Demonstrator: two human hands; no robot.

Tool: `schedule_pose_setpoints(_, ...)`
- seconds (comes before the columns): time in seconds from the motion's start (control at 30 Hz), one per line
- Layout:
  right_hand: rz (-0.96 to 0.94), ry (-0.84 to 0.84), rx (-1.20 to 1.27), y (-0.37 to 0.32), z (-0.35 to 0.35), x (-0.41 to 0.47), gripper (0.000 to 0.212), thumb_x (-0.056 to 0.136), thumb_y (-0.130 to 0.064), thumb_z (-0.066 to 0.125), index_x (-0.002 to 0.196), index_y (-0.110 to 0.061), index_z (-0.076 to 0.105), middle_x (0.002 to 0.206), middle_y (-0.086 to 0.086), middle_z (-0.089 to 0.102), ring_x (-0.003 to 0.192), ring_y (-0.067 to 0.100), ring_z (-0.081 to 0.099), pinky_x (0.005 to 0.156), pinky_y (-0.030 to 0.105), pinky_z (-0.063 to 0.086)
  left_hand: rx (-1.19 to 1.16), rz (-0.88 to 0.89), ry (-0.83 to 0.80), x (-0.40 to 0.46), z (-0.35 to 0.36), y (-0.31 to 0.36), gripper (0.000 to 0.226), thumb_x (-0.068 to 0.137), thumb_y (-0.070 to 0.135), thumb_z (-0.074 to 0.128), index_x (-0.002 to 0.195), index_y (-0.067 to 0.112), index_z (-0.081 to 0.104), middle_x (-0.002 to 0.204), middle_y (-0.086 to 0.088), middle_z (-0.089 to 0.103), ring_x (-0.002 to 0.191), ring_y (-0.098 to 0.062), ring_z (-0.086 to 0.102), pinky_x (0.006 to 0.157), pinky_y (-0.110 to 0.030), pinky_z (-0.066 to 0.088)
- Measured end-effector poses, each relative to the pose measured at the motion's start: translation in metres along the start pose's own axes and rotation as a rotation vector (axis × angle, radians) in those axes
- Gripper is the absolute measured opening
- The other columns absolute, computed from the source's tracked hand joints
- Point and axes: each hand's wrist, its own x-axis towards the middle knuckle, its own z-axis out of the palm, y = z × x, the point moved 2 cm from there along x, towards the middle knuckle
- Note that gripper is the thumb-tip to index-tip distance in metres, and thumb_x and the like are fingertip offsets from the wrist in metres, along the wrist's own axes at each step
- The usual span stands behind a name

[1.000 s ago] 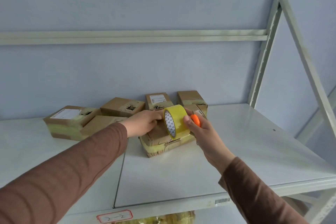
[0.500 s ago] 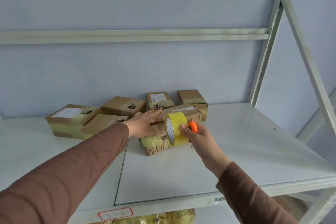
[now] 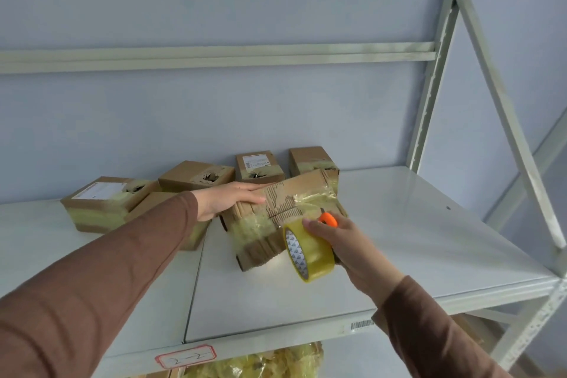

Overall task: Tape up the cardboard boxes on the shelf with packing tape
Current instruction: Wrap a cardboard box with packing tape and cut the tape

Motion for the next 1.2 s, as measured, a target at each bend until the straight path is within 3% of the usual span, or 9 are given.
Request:
schedule_pose_setpoints(0.1, -0.054, 0.024, 0.032, -0.007, 0.006, 0.008, 0.046, 0.090, -0.038, 0.077, 0.118, -0.007, 0.060, 0.108, 0.017, 0.071, 0.091, 0.023, 0.068, 0.084, 0.043, 0.055, -0.068, -0.031, 0.067, 0.001, 0.001, -0.018, 0.038, 0.101, 0.024, 0.063, 0.139, 0.031, 0.061, 0.132, 0.002, 0.070, 0.122, -0.015, 0.066, 0.105, -0.030, 0.051)
schedule_pose_setpoints(0.2, -0.140, 0.010, 0.036, -0.005, 0.012, 0.012, 0.044, 0.089, -0.046, 0.076, 0.110, -0.011, 0.060, 0.095, 0.008, 0.061, 0.087, 0.021, 0.058, 0.078, 0.038, 0.046, 0.276, 0.116, 0.355, -0.002, -0.003, -0.026, 0.049, 0.100, 0.028, 0.066, 0.147, 0.035, 0.052, 0.146, 0.009, 0.055, 0.133, -0.008, 0.053, 0.116, -0.030, 0.039)
schedule_pose_setpoints(0.33, -0.233, -0.032, 0.042, 0.006, 0.017, 0.010, 0.055, 0.081, -0.064, 0.071, 0.100, -0.014, 0.060, 0.090, 0.005, 0.049, 0.085, 0.021, 0.045, 0.077, 0.041, 0.037, 0.794, 0.438, 0.769, -0.013, 0.020, -0.031, 0.019, 0.103, 0.020, 0.056, 0.117, 0.024, 0.068, 0.117, 0.009, 0.064, 0.111, -0.016, 0.057, 0.088, -0.031, 0.045)
schedule_pose_setpoints(0.43, -0.260, -0.075, 0.083, 0.015, 0.017, 0.011, 0.048, 0.087, -0.058, 0.069, 0.102, -0.013, 0.063, 0.092, 0.001, 0.057, 0.088, 0.018, 0.053, 0.086, 0.040, 0.045, 0.804, 0.419, 0.643, -0.013, 0.039, -0.041, 0.050, 0.104, 0.052, 0.036, 0.126, 0.022, 0.069, 0.126, 0.006, 0.068, 0.117, -0.016, 0.054, 0.097, -0.038, 0.048)
schedule_pose_setpoints(0.53, -0.260, -0.112, 0.056, 0.018, 0.017, 0.014, 0.019, 0.095, -0.041, 0.068, 0.100, -0.023, 0.069, 0.094, -0.005, 0.067, 0.091, 0.009, 0.061, 0.087, 0.025, 0.050, 0.897, 0.277, 0.458, -0.010, 0.041, -0.050, 0.099, 0.086, 0.086, 0.026, 0.158, 0.019, 0.037, 0.165, 0.008, 0.031, 0.148, -0.013, 0.023, 0.122, -0.034, 0.027)
schedule_pose_setpoints(0.7, -0.222, -0.176, -0.013, 0.020, 0.024, 0.017, 0.015, 0.098, -0.036, 0.064, 0.107, -0.030, 0.073, 0.095, -0.012, 0.072, 0.081, -0.005, 0.062, 0.069, 0.006, 0.045, 1.054, 0.100, 0.196, -0.001, 0.030, -0.048, 0.142, 0.059, 0.106, 0.033, 0.164, 0.020, -0.008, 0.171, 0.008, -0.012, 0.155, -0.006, -0.017, 0.123, -0.027, -0.009)
schedule_pose_setpoints(0.93, -0.212, -0.170, 0.009, 0.022, 0.029, 0.019, 0.019, 0.098, -0.040, 0.063, 0.110, -0.028, 0.073, 0.107, -0.003, 0.074, 0.100, 0.007, 0.066, 0.087, 0.018, 0.050, 0.745, 0.155, 0.341, 0.002, 0.030, -0.056, 0.107, 0.065, 0.062, 0.087, 0.139, 0.043, 0.013, 0.163, 0.000, 0.029, 0.147, -0.017, 0.034, 0.117, -0.038, 0.038)
schedule_pose_setpoints(1.1, -0.210, -0.131, 0.048, 0.019, 0.030, 0.018, 0.022, 0.093, -0.047, 0.067, 0.105, -0.030, 0.075, 0.105, -0.004, 0.075, 0.099, 0.008, 0.068, 0.089, 0.021, 0.053, 0.851, 0.097, 0.270, 0.008, 0.035, -0.047, 0.141, 0.073, 0.060, 0.081, 0.150, 0.044, -0.036, 0.165, 0.014, -0.033, 0.149, -0.007, -0.001, 0.126, -0.043, 0.017)
schedule_pose_setpoints(1.2, -0.187, -0.093, 0.038, 0.013, 0.032, 0.020, 0.014, 0.092, -0.047, 0.067, 0.092, -0.037, 0.076, 0.091, -0.012, 0.074, 0.087, 0.002, 0.068, 0.084, 0.023, 0.051, 1.007, 0.057, 0.224, 0.013, 0.037, -0.040, 0.129, 0.078, 0.064, 0.075, 0.160, 0.033, -0.020, 0.171, 0.011, -0.016, 0.157, -0.015, -0.002, 0.128, -0.047, 0.011)
